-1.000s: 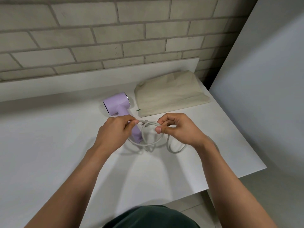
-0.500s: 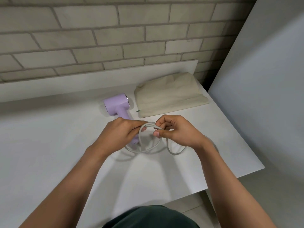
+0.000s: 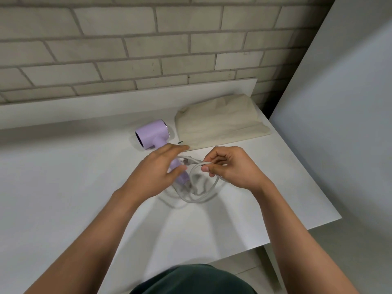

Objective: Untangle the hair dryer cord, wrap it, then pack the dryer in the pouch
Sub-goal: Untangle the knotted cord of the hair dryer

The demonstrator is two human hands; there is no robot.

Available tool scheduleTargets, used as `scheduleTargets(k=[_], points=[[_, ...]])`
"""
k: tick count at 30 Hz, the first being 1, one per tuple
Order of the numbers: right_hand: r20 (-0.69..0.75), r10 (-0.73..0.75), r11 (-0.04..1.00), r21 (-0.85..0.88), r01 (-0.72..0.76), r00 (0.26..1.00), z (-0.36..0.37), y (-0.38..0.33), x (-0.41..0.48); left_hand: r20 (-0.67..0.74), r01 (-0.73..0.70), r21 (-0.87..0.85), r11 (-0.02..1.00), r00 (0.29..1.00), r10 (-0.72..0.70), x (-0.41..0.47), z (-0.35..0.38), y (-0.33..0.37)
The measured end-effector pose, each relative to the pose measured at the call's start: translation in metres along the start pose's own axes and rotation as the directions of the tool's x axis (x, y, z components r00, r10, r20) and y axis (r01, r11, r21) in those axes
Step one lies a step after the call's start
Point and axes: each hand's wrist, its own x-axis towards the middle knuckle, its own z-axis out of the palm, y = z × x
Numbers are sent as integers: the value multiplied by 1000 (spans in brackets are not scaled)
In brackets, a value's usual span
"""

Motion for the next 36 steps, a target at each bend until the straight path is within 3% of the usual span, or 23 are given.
scheduleTargets(k=[3,6,11,14,18,21,25,27,31,36], points=[[-4,-52,998,-24,52,999,2,-4,-1,-31,-151,94,984,987,155,3,4,13],[-24,-63,997,-47,62,998,3,-5,-2,-91,-132,253,958,983,159,7,2,18],[30,-38,985,-165,42,999,-3,-2,-5,-209,121,213,970,975,-76,5,-4,15],[28,-35,984,-173,39,999,-2,-3,-5,-133,230,149,962,968,-211,5,-3,12],[43,-17,986,-165,24,999,-1,-3,-4,-80,261,177,949,965,-251,3,-1,5],[63,-32,985,-167,43,997,1,-4,-4,-88,150,181,972,987,-136,2,-3,7],[69,-90,982,-161,100,994,3,-11,-5,-15,-187,127,974,982,190,1,-3,21],[64,-86,985,-142,95,994,2,-11,-6,-69,-224,202,953,968,242,2,-2,23],[43,-71,994,-81,74,997,0,-4,-9,-256,-95,299,950,951,175,1,-5,22],[25,-56,998,-38,57,998,-3,8,-13,-400,184,188,965,912,-96,-7,-22,9]])
